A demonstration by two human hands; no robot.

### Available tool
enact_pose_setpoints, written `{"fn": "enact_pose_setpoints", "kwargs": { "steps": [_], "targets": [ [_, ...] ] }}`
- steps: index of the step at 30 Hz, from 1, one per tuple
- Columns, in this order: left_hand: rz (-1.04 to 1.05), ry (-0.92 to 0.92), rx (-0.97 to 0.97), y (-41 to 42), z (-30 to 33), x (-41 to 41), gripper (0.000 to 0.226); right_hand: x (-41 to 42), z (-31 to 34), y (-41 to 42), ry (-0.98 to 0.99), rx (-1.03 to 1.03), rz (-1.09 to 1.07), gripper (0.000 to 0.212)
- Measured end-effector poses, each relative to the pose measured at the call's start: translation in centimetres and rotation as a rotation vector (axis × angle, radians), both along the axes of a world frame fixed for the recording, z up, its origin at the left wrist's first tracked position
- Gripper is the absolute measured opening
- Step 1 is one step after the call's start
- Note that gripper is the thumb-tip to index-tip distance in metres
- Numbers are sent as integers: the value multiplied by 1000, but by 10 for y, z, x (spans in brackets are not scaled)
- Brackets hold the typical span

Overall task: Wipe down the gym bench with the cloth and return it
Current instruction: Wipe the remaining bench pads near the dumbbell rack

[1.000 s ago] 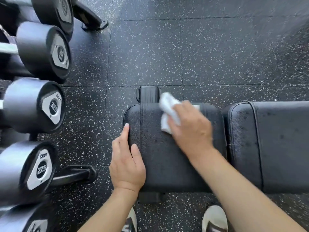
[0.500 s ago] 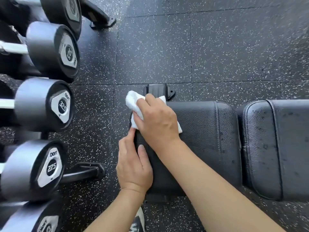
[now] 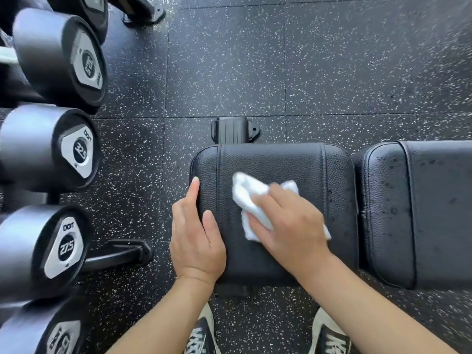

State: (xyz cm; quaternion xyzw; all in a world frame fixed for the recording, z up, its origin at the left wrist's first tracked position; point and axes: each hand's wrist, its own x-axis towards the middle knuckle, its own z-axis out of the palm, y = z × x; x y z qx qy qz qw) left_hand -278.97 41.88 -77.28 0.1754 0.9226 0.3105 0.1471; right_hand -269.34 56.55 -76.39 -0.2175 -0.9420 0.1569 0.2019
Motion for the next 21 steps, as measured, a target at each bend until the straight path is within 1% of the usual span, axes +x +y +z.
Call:
{"fn": "enact_pose_setpoints", "kwargs": {
  "steps": [4, 7, 10, 13, 15, 17, 19, 21],
  "targets": [
    [11, 7, 5, 0, -2, 0, 61, -101, 0, 5, 34, -84, -99, 18],
    [6, 16, 6, 0, -3, 0, 61, -133, -1, 7, 47, -104, -135, 20],
    [-5, 19, 1, -3, -5, 0, 60, -98, 2, -3, 41, -121, -62, 19],
    [12, 1, -5, -1, -3, 0, 60, -25, 5, -26, -6, -116, 67, 15],
    [2, -2, 6, 0, 0, 2, 60, 27, 4, -28, -56, -80, 144, 15],
    [-11, -4, 21, 0, 3, 2, 59, 63, 3, -14, -94, -19, 179, 15],
    [-19, -21, 21, -1, 5, 1, 59, 73, 4, 4, -122, 43, 136, 16],
    [-29, -51, 17, -2, 7, -1, 59, 60, 4, 14, -140, 76, -8, 18]
  ]
}}
